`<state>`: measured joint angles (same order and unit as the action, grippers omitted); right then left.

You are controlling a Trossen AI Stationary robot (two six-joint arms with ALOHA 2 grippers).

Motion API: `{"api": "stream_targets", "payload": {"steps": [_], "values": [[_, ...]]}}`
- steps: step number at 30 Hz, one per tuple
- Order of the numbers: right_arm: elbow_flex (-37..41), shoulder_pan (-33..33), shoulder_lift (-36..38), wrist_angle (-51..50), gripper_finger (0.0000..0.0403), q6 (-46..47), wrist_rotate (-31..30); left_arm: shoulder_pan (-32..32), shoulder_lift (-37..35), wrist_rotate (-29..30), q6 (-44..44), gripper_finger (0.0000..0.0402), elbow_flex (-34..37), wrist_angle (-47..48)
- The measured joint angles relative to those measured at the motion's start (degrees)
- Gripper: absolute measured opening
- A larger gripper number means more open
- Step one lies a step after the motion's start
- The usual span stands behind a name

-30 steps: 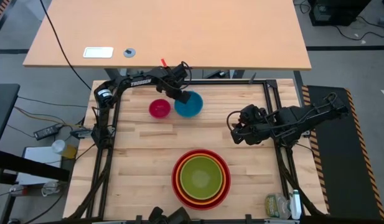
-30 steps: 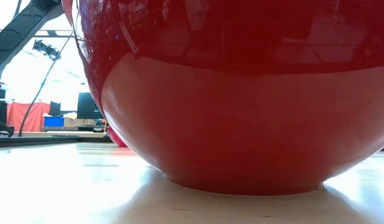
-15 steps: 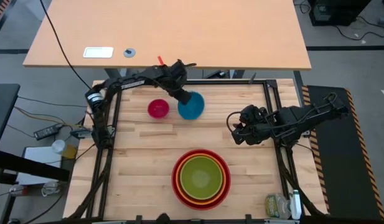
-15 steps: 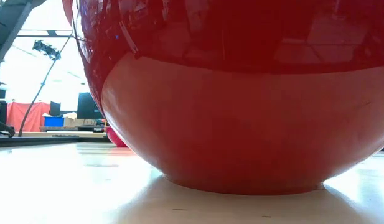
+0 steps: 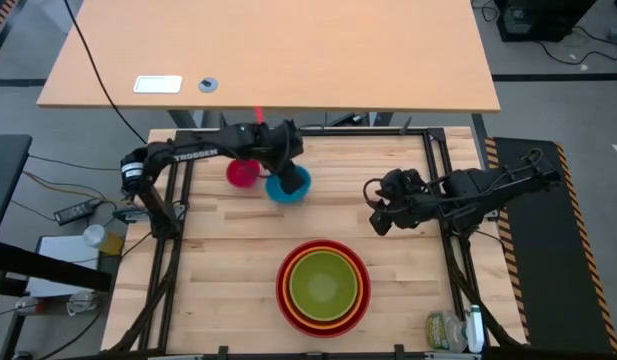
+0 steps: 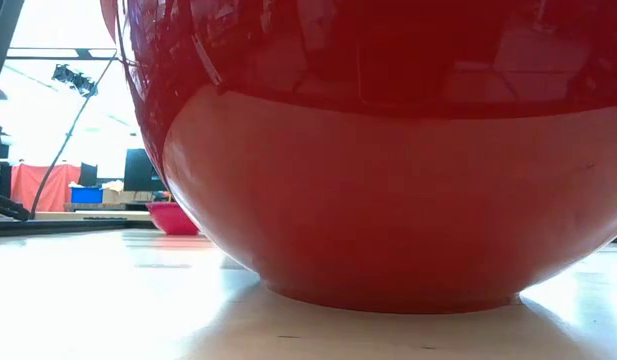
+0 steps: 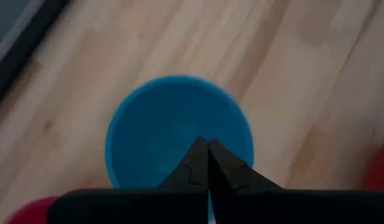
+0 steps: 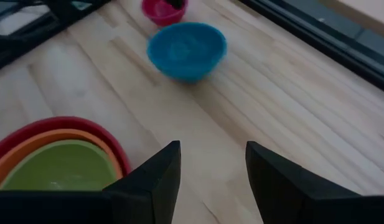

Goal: Nest bowls inside each other
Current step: Stack the blue bowl on top of the green bowl

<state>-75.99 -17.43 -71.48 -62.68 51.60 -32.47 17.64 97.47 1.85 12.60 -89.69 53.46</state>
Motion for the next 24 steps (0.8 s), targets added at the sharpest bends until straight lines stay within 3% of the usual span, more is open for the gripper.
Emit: {"api": "stream_targets", "payload": {"steps": [4, 9, 11, 15, 24], "values": [[0.0, 0.7, 0.0, 2.2, 0.0187, -1.4, 1.6, -2.5, 1.3, 0.0, -4.0, 0.0036, 0.0, 0.5], [0.0, 0.8, 0.0, 3.1, 0.0187, -1.4, 1.2, -4.9, 4.8, 0.9, -5.3, 0.0119, 0.0, 6.7], [0.0, 0.8, 0.0, 3.2, 0.0187, -1.4, 1.2, -4.1, 6.3, 3.4, -2.3, 0.0156, 0.0, 8.6], [0.0, 0.7, 0.0, 4.4, 0.0187, -1.4, 1.2, 0.7, 8.8, 1.8, 0.5, 0.021, 0.0, 6.7], [0.0, 0.7, 0.0, 4.8, 0.0187, -1.2, 0.7, 9.8, 11.0, 0.3, -4.0, 0.0214, 0.1, 5.2]]}}
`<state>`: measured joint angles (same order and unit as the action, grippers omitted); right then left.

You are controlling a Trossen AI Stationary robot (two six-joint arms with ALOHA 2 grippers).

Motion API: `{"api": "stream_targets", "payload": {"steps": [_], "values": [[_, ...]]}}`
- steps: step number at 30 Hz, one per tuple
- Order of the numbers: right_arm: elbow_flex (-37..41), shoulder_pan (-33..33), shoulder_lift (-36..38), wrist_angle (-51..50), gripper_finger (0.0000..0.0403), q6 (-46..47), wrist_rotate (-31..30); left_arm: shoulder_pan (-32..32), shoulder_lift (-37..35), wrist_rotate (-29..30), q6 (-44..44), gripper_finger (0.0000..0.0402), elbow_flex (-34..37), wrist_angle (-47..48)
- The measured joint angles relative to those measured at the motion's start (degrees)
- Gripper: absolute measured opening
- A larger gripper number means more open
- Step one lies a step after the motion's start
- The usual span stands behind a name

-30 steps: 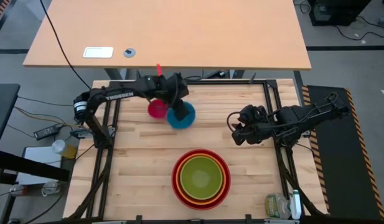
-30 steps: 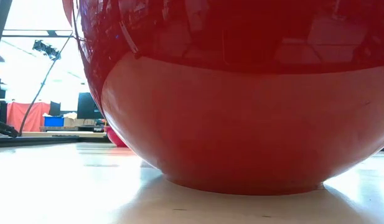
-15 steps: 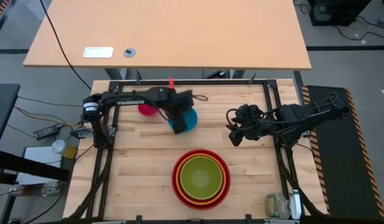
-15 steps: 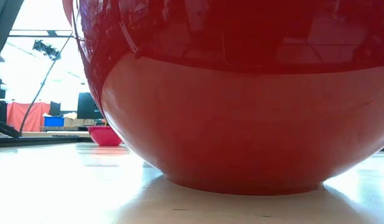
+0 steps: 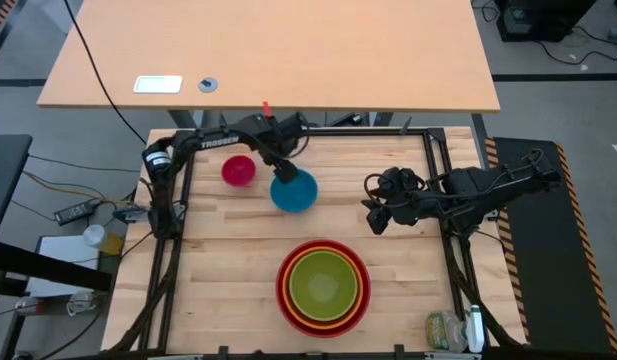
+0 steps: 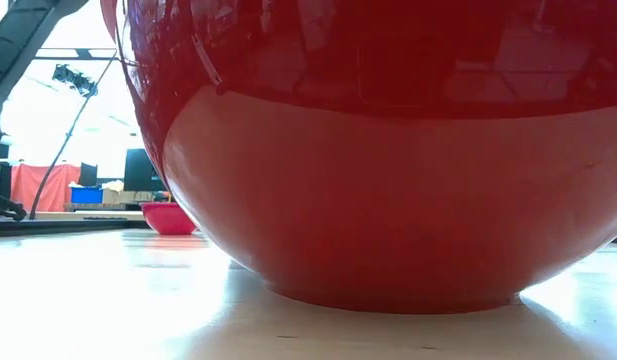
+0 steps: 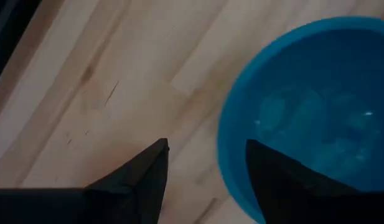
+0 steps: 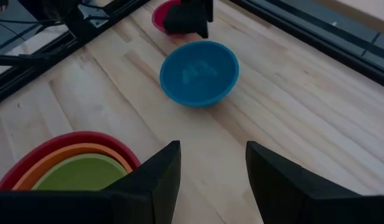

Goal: Nest bowls inside each other
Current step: Stack the blue bowl on top of the green bowl

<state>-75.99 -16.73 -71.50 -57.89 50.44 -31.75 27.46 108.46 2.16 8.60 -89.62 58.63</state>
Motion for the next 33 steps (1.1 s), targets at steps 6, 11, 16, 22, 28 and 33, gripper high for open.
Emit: {"api": "stream_targets", "payload": {"steps": [6, 11, 16, 22, 28, 33], "values": [[0.0, 0.0, -0.6, 0.0, 0.0187, 0.6, -0.5, 1.2, 4.2, -4.8, -1.8, 0.0208, 0.0, 0.9], [0.0, 0.0, -1.3, 0.0, 0.0187, 1.0, -0.4, 0.6, 6.9, -5.5, -1.9, 0.0197, 0.0, 1.2], [0.0, 0.0, -1.9, 0.0, 0.0187, 1.0, -0.3, 0.1, 7.1, -5.5, -1.8, 0.0129, 0.0, 0.2], [0.0, 0.0, -2.4, 0.0, 0.0187, 0.9, -0.1, -0.3, 6.9, -7.1, -1.0, 0.0017, -0.2, 1.0], [0.0, 0.0, -1.2, -0.3, 0.0187, 0.8, -0.4, -1.8, 2.6, -5.9, -2.7, 0.0011, 0.0, 0.5], [0.0, 0.0, 0.6, -1.7, 0.0187, 0.5, -1.9, -3.7, -5.0, -6.1, -3.5, 0.001, 0.0, 0.4]]}}
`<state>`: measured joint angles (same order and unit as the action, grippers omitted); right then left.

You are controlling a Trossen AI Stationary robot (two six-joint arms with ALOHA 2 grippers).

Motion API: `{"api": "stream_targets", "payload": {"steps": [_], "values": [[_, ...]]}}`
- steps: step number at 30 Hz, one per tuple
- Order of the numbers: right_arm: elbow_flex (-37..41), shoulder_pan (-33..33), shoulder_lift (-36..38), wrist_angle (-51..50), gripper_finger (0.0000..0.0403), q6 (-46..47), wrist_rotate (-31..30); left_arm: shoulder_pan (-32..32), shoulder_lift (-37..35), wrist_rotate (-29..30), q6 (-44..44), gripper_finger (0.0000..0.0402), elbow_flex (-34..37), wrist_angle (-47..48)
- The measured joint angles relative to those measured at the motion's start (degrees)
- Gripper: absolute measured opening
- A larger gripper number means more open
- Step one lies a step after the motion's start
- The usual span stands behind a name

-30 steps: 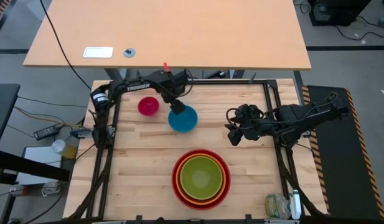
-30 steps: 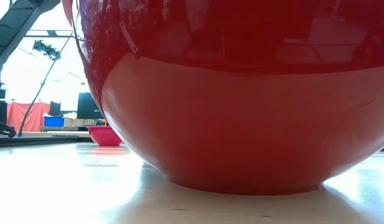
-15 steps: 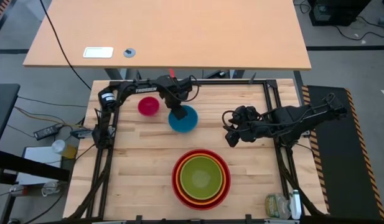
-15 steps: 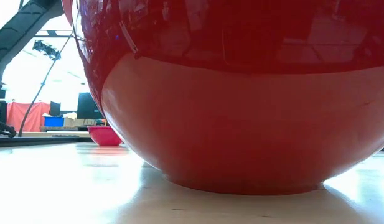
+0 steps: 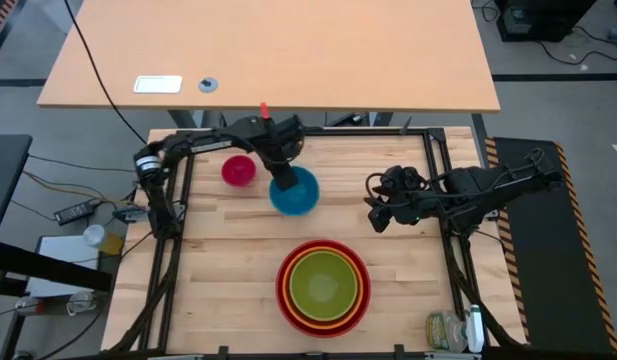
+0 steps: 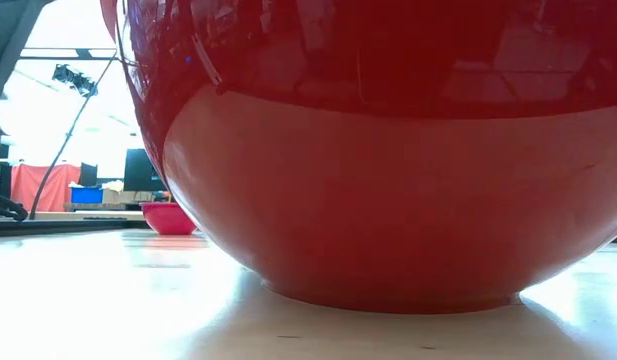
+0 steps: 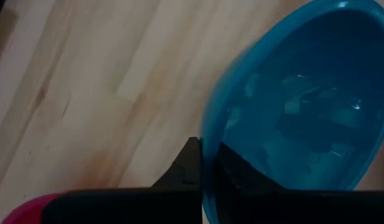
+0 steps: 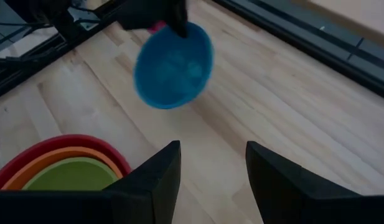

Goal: Nest bowls inside each other
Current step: Stack the blue bowl on top of the green bowl

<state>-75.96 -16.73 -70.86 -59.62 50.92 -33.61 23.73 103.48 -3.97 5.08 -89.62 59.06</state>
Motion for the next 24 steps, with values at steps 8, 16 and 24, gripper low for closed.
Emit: {"api": "stream_targets", "payload": {"steps": [8, 16, 24], "values": [[0.0, 0.2, 0.8, -0.8, 0.0187, -3.4, -0.9, -8.4, -9.0, -4.5, 7.7, 0.001, 0.0, -2.0], [0.0, 5.2, 0.8, -0.8, 0.0187, -9.9, 0.2, -26.3, -7.1, -6.2, 25.8, 0.001, 0.0, -11.5], [0.0, 9.5, 0.8, 1.1, 0.0187, -16.5, 3.7, -35.6, 0.3, -4.7, 36.4, 0.001, 0.0, -19.4]]}}
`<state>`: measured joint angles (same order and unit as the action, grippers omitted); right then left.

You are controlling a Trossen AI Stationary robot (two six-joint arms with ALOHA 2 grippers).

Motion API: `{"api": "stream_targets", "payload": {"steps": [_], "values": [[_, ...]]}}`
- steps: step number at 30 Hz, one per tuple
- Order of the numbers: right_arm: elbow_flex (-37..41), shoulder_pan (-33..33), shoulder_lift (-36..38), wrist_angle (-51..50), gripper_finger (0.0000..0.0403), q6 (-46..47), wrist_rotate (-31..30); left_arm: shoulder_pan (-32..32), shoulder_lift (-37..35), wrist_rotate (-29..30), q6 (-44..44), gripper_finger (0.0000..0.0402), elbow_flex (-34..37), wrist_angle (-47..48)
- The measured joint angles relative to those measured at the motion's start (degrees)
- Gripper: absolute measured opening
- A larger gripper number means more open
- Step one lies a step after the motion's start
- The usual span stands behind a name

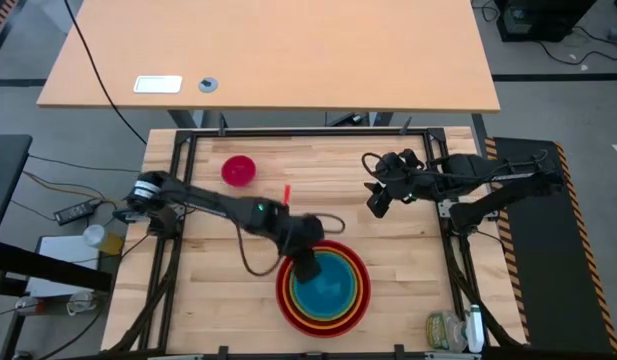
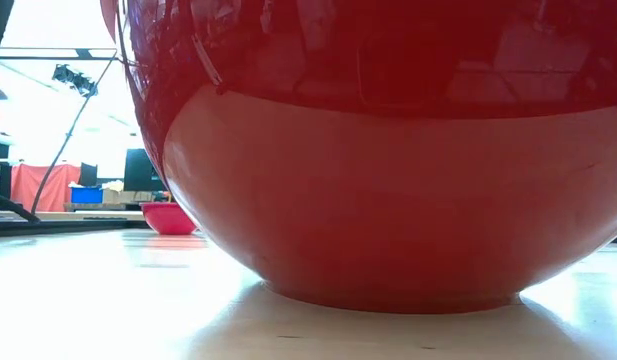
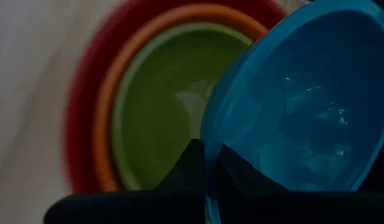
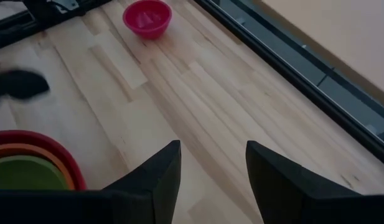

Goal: Nest bowls inside each other
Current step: Stack the blue bowl on top of the green bowl, then stack the pink bowl on top of the blue bowl

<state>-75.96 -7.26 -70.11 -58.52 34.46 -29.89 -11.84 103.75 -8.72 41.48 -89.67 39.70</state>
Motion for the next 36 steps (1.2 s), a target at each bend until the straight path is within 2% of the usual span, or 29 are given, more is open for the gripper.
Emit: {"api": "stream_targets", "payload": {"steps": [6, 14, 18, 21, 26, 31, 36], "values": [[0.0, 0.7, 0.0, 1.1, 0.0187, -1.2, 1.1, -1.6, 6.4, 0.1, 3.2, 0.0018, 0.0, 1.3], [0.0, 0.5, 0.0, 1.0, 0.0187, -0.3, 2.6, -1.5, 8.8, 0.1, 3.9, 0.0124, 0.0, -0.1], [0.0, 0.5, 0.0, 1.1, 0.0187, 0.0, 3.2, -1.1, 7.5, -0.7, 3.0, 0.0176, -0.7, -1.3], [0.0, 0.5, 0.0, 1.4, 0.0187, 0.1, 3.5, -1.0, 5.9, -1.5, 1.4, 0.0201, -3.0, -0.5], [0.0, 0.5, 0.0, 2.3, 0.0187, 0.5, 3.6, -0.1, 3.8, -1.0, -5.1, 0.0207, -6.3, 9.7], [0.0, 0.2, 0.0, 2.9, 0.0187, 1.3, 2.5, 2.5, 0.7, 3.7, -14.3, 0.0192, -6.3, 21.8], [0.0, -0.2, 0.0, 3.0, 0.0187, 2.4, 0.9, 8.9, -4.3, 5.7, -20.9, 0.0175, -0.8, 24.7]]}}
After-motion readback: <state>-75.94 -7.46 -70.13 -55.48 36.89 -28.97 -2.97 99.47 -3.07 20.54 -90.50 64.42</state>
